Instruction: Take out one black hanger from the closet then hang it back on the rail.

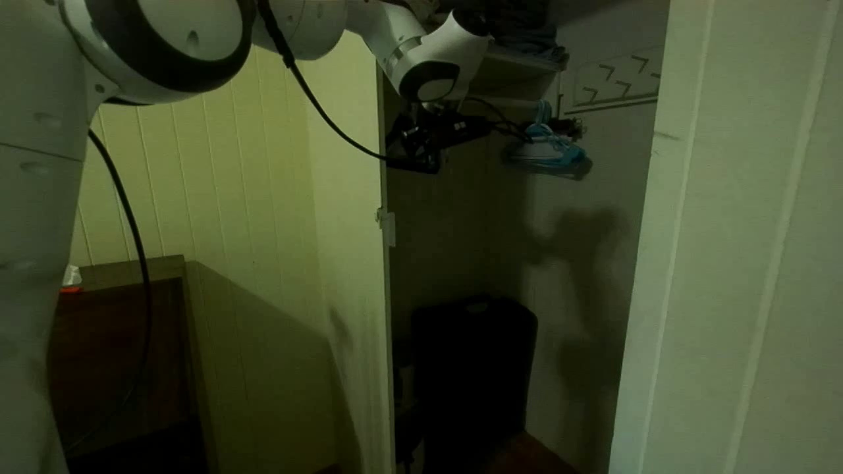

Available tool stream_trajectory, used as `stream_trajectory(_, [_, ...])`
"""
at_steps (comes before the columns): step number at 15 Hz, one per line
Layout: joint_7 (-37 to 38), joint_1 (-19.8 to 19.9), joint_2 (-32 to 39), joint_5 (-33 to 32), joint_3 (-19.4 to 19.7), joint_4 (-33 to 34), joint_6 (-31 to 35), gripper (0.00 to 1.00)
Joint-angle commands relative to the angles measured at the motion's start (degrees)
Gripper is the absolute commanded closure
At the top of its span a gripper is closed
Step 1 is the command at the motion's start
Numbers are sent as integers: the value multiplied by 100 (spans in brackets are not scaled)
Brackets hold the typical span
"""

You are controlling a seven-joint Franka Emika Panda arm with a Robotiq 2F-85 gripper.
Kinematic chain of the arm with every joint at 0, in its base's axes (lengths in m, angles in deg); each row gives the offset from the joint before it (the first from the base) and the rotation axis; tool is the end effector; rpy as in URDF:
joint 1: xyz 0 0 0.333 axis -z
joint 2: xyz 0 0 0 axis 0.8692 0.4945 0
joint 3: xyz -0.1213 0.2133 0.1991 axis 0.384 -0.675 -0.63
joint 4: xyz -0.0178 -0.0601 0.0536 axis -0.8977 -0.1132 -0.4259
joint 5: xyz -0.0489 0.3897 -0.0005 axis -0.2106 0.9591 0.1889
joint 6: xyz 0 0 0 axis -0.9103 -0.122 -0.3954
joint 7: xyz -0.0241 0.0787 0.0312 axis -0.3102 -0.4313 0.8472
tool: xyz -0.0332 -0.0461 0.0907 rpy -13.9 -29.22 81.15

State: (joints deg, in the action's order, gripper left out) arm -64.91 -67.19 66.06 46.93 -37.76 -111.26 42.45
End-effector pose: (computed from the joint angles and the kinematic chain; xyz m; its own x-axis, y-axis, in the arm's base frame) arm 0.6611 0.1590 0.6321 -0.0660 0.6398 0.7657 0.9362 -0.2259 0.2694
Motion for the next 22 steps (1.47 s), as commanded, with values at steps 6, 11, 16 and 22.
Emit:
stream_trajectory(6, [-559, 88, 151, 696, -72, 164, 87, 99])
stream_trajectory(11, [-676, 303, 178, 945, -269, 166, 133, 99])
stream_trajectory(16, [-611, 319, 143, 886, -290, 159, 136, 99])
stream_trajectory(22, [-535, 298, 62, 886, -333, 233, 141, 99])
